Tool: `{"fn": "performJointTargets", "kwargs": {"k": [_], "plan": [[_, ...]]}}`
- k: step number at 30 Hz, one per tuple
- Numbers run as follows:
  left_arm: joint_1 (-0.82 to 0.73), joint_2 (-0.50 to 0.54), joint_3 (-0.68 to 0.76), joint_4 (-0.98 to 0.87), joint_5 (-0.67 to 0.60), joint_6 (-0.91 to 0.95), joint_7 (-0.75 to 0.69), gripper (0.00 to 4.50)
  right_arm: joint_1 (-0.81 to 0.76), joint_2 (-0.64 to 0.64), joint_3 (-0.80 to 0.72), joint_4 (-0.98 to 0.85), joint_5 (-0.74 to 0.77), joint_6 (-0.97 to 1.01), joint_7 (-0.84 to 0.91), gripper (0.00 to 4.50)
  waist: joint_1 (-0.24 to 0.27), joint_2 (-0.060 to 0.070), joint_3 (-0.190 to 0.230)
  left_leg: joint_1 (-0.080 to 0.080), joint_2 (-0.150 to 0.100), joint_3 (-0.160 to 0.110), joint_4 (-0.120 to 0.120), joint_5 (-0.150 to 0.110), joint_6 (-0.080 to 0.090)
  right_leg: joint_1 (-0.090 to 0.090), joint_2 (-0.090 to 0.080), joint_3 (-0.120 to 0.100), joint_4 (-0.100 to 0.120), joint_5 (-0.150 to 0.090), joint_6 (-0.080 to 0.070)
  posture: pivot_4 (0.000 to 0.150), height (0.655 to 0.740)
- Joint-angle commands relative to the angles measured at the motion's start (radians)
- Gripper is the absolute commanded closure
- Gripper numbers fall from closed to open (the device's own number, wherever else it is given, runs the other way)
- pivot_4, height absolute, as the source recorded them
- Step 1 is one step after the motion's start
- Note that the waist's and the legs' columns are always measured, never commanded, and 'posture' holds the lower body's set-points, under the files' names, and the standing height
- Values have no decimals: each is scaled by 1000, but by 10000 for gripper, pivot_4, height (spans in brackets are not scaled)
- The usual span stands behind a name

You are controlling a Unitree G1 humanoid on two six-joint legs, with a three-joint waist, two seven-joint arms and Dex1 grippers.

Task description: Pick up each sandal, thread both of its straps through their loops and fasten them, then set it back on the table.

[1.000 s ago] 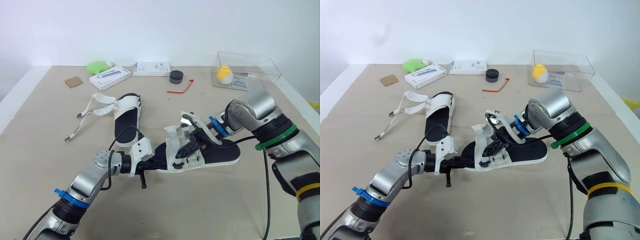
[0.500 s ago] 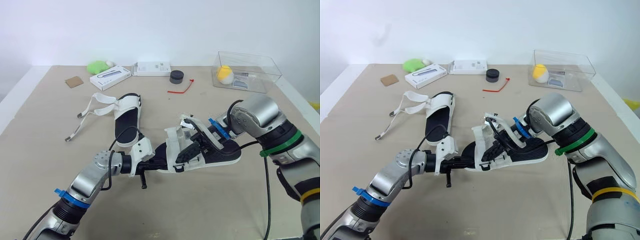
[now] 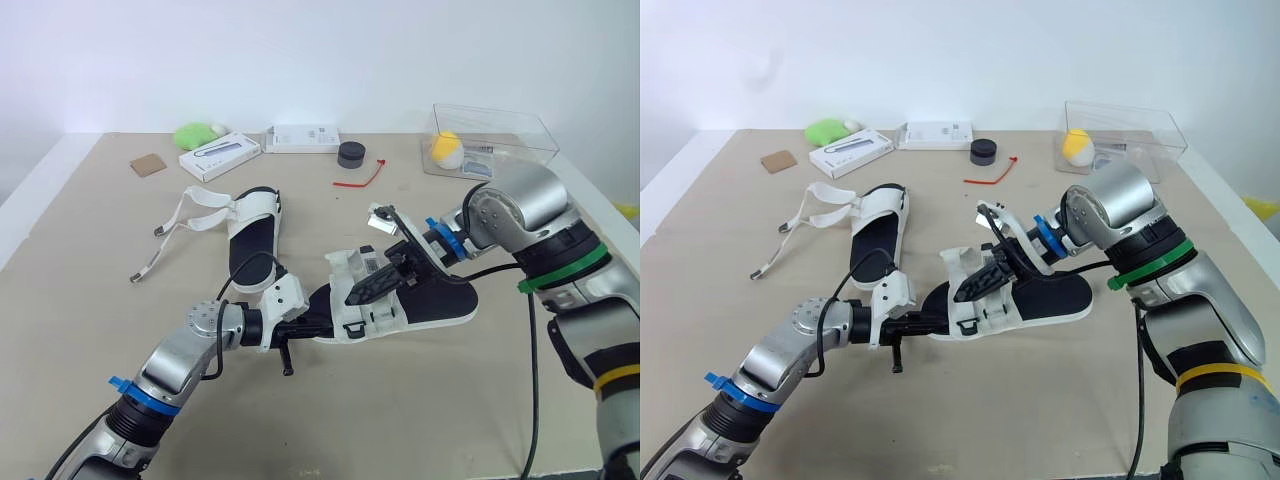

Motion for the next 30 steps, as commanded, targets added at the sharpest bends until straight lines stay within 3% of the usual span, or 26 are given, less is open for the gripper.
{"fn": "performJointTargets", "kwargs": {"k": [1,4,6,20,27,30], "plan": [[24,5,-33,32,15,21,-8,45000,-32,18,-40,38,-23,-2,-12,23765,0,0,0,0,0,0,0,0,0,0,0,0,0,0,0,1500,7400],[23,4,-33,33,15,20,-8,45000,-22,39,-54,41,-29,4,-30,39236,0,0,0,0,0,0,0,0,0,0,0,0,0,0,0,1500,7400],[21,4,-33,34,16,19,-8,45000,-7,54,-65,30,-30,15,-47,44263,0,0,0,0,0,0,0,0,0,0,0,0,0,0,0,1500,7400],[24,7,-35,31,15,20,-8,45000,109,-52,-14,-202,61,42,-59,44263,1,0,0,-1,0,0,0,0,0,0,0,0,1,-1,1,1500,7400],[21,9,-37,33,17,17,-12,45000,101,-44,-121,-233,78,31,-57,44263,1,0,0,-1,-1,0,0,0,0,0,-1,0,1,-1,1,1500,7400],[20,8,-37,35,18,17,-14,45000,104,-88,-120,-235,73,11,-30,34355,1,0,0,-1,-1,0,0,0,0,0,-1,0,1,-1,1,1500,7400]]}}
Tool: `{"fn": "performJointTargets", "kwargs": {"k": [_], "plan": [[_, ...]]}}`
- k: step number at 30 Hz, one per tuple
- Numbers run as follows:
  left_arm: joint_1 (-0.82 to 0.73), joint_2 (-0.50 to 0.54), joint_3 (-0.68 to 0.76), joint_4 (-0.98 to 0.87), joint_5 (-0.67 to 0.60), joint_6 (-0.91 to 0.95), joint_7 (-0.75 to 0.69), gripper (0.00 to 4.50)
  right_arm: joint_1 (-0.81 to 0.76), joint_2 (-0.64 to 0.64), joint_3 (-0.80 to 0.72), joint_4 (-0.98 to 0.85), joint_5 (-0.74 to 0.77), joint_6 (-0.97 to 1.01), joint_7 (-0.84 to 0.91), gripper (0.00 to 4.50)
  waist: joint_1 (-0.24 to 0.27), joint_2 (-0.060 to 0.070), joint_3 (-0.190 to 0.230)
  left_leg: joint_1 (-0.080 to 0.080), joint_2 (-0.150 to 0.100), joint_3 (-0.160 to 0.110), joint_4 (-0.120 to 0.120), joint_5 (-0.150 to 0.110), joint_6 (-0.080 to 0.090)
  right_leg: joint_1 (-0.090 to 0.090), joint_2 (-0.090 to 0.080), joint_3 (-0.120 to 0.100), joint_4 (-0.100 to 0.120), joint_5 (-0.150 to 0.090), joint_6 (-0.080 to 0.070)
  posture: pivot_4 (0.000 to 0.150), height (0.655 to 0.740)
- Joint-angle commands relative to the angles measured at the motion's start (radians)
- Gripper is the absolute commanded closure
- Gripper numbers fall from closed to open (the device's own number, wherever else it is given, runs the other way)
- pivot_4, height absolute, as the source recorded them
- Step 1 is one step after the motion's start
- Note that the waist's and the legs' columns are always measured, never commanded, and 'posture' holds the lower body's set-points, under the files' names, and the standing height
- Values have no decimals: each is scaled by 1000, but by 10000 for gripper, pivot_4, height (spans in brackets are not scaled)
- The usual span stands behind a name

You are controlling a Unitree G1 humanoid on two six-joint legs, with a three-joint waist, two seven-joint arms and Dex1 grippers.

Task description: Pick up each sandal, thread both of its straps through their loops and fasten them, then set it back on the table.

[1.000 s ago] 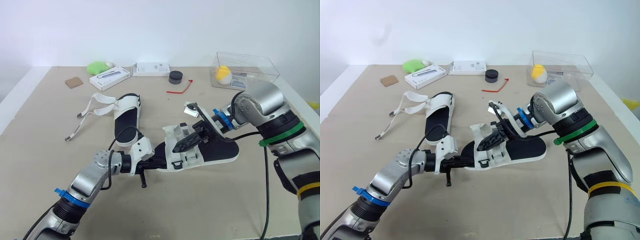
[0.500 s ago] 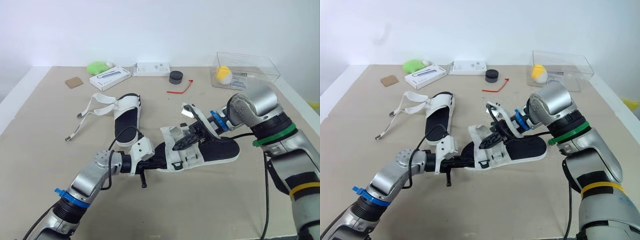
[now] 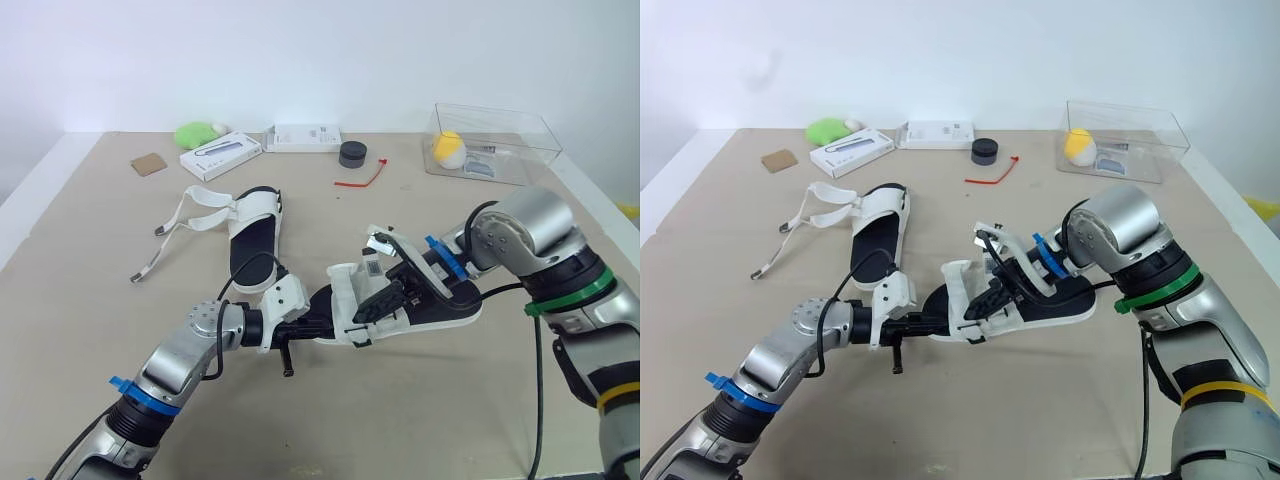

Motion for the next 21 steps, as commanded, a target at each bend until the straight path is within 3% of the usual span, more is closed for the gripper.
{"fn": "performJointTargets", "kwargs": {"k": [1,5,7,13,19,21], "plan": [[21,8,-33,35,19,22,-8,45000,-16,-55,-43,-24,19,-15,43,30243,0,0,0,0,0,0,0,0,0,0,0,0,0,0,0,1500,7400],[22,9,-33,35,19,23,-10,45000,21,-132,-76,-70,15,-89,77,12844,0,0,0,0,0,0,0,0,0,0,0,0,0,0,0,1500,7400],[23,9,-32,35,18,24,-10,45000,42,-159,-109,-87,33,-94,91,1317,0,0,0,1,0,0,0,0,0,0,1,0,0,0,0,1500,7400],[17,7,-40,45,18,20,-22,45000,62,-53,-256,-13,36,-52,-16,507,-1,0,0,1,1,1,2,0,0,1,1,1,0,0,2,1500,7400],[-3,2,-42,64,22,14,-30,45000,71,56,-258,-27,17,-16,-108,507,-1,0,0,1,1,0,2,0,0,1,2,1,0,2,0,1500,7400],[-7,1,-41,66,22,15,-31,45000,78,82,-251,-19,8,-13,-133,5607,0,0,0,1,1,0,2,0,0,1,2,1,0,2,0,1500,7400]]}}
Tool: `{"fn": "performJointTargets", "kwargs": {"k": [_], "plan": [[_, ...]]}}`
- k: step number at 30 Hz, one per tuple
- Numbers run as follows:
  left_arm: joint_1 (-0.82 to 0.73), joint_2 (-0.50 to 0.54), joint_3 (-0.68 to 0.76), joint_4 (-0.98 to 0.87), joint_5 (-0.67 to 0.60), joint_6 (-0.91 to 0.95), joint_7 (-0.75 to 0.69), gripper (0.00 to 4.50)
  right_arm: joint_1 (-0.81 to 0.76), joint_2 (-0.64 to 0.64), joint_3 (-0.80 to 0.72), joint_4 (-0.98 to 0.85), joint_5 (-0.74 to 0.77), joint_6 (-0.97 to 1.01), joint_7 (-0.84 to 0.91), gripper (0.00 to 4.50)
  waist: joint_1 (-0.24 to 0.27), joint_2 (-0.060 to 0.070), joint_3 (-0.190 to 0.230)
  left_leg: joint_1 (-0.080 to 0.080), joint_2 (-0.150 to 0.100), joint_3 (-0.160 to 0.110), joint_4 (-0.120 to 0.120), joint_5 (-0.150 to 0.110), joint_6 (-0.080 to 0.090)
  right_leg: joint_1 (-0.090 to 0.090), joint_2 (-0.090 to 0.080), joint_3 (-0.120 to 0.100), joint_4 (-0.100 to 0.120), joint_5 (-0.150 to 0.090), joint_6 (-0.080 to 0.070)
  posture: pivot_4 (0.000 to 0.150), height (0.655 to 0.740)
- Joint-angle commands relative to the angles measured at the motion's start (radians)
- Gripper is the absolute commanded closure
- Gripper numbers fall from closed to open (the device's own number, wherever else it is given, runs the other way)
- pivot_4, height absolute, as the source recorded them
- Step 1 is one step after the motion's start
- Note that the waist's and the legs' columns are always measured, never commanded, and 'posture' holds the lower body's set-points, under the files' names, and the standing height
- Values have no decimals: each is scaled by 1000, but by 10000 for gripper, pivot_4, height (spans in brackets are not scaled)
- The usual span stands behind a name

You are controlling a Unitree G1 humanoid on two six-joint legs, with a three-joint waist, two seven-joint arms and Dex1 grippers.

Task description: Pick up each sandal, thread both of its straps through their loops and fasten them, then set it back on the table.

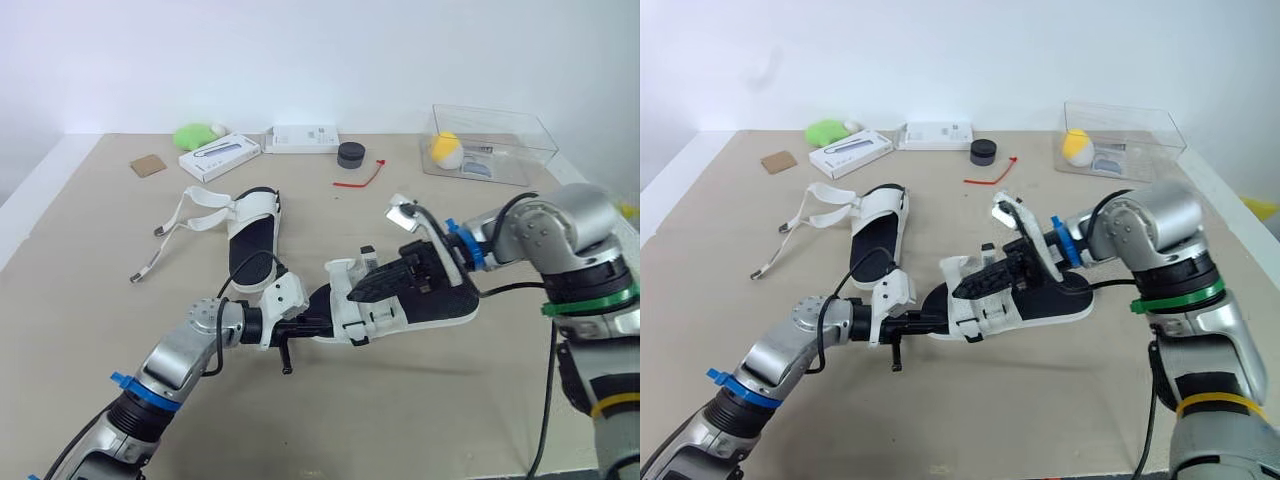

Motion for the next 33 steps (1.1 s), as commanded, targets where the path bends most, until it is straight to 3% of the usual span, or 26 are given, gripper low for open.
{"fn": "performJointTargets", "kwargs": {"k": [1,7,9,18,24,27,29,33], "plan": [[18,1,-40,33,21,18,-10,45000,4,26,-9,-6,-18,-2,-43,8166,0,0,0,0,0,0,0,0,0,0,0,0,0,0,0,1500,7400],[31,7,-35,16,19,25,-3,45000,-6,66,-8,51,-60,-25,-84,37436,0,0,0,0,0,0,1,0,0,0,0,0,0,0,0,1500,7400],[34,9,-34,13,18,26,-1,45000,-8,58,6,47,-63,-25,-78,44641,0,0,0,0,0,0,0,0,0,0,0,0,0,0,0,1500,7400],[34,7,-33,16,18,27,6,45000,64,-49,104,-127,-16,-12,-14,44641,0,0,0,0,0,0,0,0,0,0,0,0,0,-1,1,1500,7400],[33,7,-33,19,19,22,4,45000,41,15,10,-63,-40,-64,-63,44641,-1,0,0,0,0,0,0,0,0,0,0,0,0,-1,2,1500,7400],[31,6,-34,19,19,22,3,45000,32,28,-2,-45,-54,-79,-78,35534,0,0,0,0,0,0,1,0,0,0,0,0,0,-1,2,1500,7400],[30,5,-34,20,19,21,4,45000,32,37,-15,-40,-55,-80,-86,26410,0,0,0,0,0,0,1,0,0,0,0,0,0,0,1,1500,7400],[29,5,-33,22,20,20,4,45000,50,24,7,-63,-74,-105,-88,26410,0,0,0,0,0,0,1,0,0,0,0,0,0,0,0,1500,7400]]}}
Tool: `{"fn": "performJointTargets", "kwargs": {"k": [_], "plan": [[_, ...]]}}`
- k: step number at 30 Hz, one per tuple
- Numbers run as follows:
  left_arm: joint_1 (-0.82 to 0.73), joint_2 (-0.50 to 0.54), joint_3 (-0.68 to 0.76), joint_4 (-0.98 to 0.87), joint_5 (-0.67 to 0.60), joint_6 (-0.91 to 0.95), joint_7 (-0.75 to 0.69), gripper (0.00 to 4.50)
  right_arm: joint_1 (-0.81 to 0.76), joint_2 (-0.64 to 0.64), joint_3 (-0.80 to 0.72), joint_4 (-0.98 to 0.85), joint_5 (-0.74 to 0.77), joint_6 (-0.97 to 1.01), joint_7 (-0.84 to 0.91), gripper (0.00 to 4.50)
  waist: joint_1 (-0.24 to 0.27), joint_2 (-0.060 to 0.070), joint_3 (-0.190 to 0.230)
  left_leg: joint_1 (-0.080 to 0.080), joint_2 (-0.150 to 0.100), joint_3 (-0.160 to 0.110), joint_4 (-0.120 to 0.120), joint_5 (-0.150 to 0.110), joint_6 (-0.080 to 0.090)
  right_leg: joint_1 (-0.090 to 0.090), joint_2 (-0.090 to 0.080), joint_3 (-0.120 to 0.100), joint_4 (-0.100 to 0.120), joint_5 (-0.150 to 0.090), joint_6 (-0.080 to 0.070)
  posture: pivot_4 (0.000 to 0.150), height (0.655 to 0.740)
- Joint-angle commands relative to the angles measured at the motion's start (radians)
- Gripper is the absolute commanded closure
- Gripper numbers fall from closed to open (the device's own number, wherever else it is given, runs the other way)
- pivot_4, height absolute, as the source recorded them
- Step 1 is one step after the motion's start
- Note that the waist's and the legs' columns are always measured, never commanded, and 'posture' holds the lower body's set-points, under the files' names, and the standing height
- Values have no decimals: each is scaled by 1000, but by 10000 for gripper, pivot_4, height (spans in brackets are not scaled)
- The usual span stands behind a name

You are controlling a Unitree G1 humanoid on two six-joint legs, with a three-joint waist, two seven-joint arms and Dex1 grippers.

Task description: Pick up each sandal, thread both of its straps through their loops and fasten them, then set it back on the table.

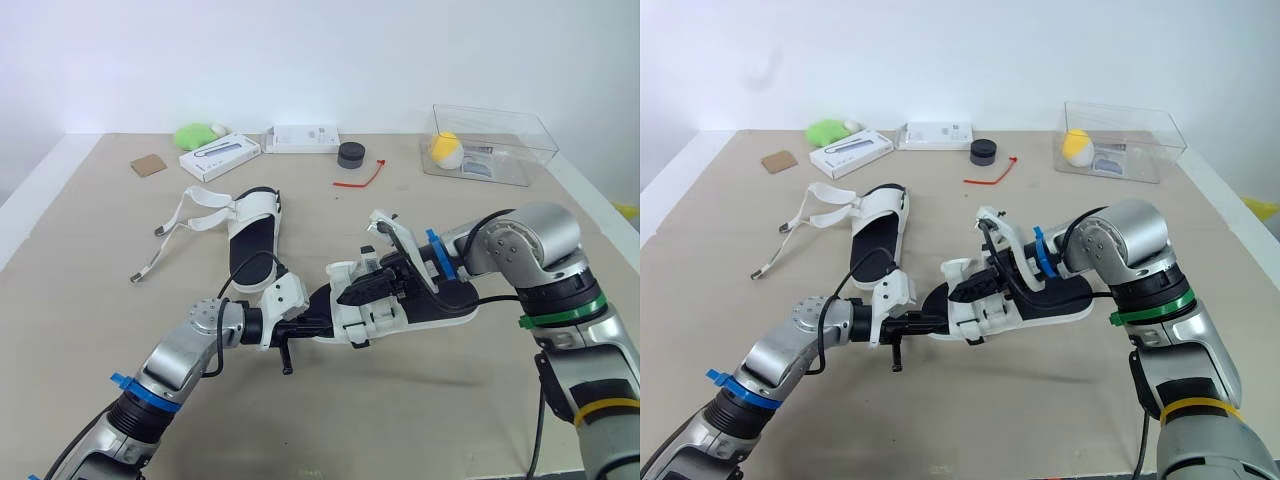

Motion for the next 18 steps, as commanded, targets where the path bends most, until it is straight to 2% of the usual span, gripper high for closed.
{"fn": "performJointTargets", "kwargs": {"k": [1,3,5,6,18], "plan": [[20,5,-34,32,20,20,-7,45000,9,-27,10,-47,-26,-55,4,29414,0,0,0,0,0,0,0,0,0,0,0,0,0,0,0,1500,7400],[21,5,-34,30,20,20,-6,45000,27,-45,35,-74,-49,-100,13,34978,0,0,0,0,0,0,0,0,0,0,0,0,0,0,0,1500,7400],[24,5,-35,27,20,21,-5,45000,46,-65,54,-109,-60,-130,28,43276,0,0,0,0,0,0,0,0,0,0,0,0,0,-1,2,1500,7400],[24,5,-35,27,20,21,-5,45000,52,-71,59,-122,-58,-132,34,44287,0,0,0,0,0,0,0,0,0,0,0,0,0,-2,3,1500,7400],[24,7,-35,25,20,22,-6,45000,69,-126,92,-212,-26,-103,103,44287,0,0,0,0,0,0,0,0,0,0,0,0,0,-2,3,1500,7400]]}}
